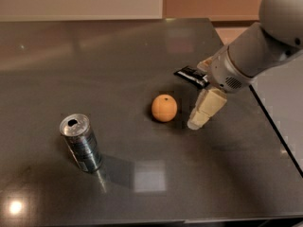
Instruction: Pick orange
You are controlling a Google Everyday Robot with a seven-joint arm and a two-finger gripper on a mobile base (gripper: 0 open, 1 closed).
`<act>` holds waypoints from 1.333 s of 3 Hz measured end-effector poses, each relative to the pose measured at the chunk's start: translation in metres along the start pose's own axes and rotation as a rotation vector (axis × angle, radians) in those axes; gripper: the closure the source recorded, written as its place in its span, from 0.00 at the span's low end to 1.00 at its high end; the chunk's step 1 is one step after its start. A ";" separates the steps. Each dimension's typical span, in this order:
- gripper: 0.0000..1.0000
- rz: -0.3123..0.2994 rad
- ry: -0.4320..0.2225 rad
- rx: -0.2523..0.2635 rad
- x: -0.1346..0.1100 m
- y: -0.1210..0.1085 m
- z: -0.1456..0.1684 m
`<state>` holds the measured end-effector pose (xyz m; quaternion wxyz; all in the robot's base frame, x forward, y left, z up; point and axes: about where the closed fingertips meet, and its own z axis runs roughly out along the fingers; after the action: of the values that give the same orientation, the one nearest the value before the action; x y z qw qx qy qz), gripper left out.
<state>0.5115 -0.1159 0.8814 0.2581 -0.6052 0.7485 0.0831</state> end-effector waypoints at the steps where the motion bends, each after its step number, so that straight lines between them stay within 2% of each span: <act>1: 0.00 -0.004 -0.014 -0.042 -0.019 0.003 0.015; 3: 0.00 -0.034 -0.018 -0.104 -0.043 0.018 0.036; 4: 0.18 -0.055 -0.011 -0.127 -0.050 0.028 0.043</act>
Offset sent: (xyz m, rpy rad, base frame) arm 0.0062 0.0638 -0.0159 0.0276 0.0827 0.0810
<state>0.5041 -0.0469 0.8638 0.2254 -0.6402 0.7234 0.1266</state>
